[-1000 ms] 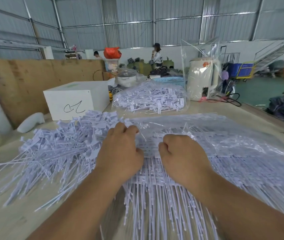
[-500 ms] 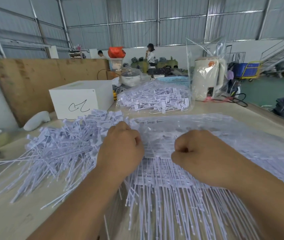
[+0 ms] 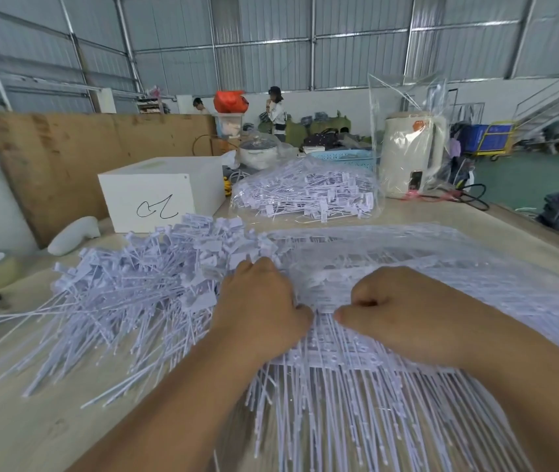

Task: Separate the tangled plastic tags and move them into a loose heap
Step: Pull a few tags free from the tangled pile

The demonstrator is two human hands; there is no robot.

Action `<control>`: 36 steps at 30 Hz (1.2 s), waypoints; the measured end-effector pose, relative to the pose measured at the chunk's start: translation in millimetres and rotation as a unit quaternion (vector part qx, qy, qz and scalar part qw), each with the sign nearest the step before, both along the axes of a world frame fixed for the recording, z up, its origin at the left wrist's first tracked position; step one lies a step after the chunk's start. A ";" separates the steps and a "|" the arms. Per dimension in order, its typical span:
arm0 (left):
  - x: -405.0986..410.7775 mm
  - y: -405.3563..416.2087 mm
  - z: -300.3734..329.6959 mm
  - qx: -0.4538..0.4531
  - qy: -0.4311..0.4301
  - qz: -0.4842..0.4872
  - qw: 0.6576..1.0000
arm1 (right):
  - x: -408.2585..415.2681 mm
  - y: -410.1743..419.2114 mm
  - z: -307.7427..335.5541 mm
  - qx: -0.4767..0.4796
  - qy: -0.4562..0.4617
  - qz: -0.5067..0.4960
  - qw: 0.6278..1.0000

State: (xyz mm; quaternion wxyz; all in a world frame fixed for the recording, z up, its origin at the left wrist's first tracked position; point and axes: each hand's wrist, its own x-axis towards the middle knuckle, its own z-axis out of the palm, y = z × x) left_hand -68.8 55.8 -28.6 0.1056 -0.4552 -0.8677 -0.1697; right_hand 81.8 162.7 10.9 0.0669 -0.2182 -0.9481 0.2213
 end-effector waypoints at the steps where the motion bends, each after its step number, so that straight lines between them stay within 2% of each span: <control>1: 1.0 -0.3 1.0 0.010 0.006 0.003 1.000 | -1.1 2.5 -2.1 0.023 0.021 -0.027 0.999; 4: 2.2 -0.7 3.9 0.070 0.014 0.009 0.997 | -5.3 10.4 -10.4 0.054 0.075 -0.082 0.992; 8: 2.9 -0.8 4.3 0.079 -0.003 0.000 0.997 | -12.6 18.2 -23.4 0.069 0.026 -0.098 0.993; 11: 5.5 -0.9 4.7 0.108 -0.045 -0.021 0.993 | -15.3 23.3 -28.2 0.054 0.038 -0.107 0.992; 15: 13.1 -4.5 9.6 0.201 -0.101 -0.090 0.970 | -14.7 23.8 -28.0 0.008 0.095 -0.099 0.991; 18: 20.3 -7.3 13.3 0.252 -0.104 -0.140 0.952 | -14.1 19.4 -25.6 0.012 0.105 -0.079 0.991; 23: 14.5 -5.6 11.9 0.224 -0.175 -0.130 0.950 | -5.9 18.3 -11.9 0.011 0.134 -0.079 0.988; 26: 7.9 -4.7 8.3 0.169 -0.149 -0.108 0.968 | -1.4 13.2 -6.1 0.039 0.179 -0.069 0.981; 29: 1.8 -3.8 2.9 0.065 -0.113 -0.069 0.989 | -1.2 2.2 -5.3 0.038 0.214 -0.050 0.975; 31: 1.0 -3.4 2.7 0.039 -0.133 -0.076 0.987 | -1.1 -3.3 -4.3 0.030 0.243 -0.038 0.969; 34: 4.6 -3.2 6.9 0.107 -0.229 -0.126 0.959 | 0.1 -7.1 -2.1 0.013 0.271 -0.012 0.963; 36: 5.5 -3.9 11.9 0.178 -0.239 -0.134 0.945 | 0.5 -5.4 -1.8 -0.017 0.276 0.002 0.961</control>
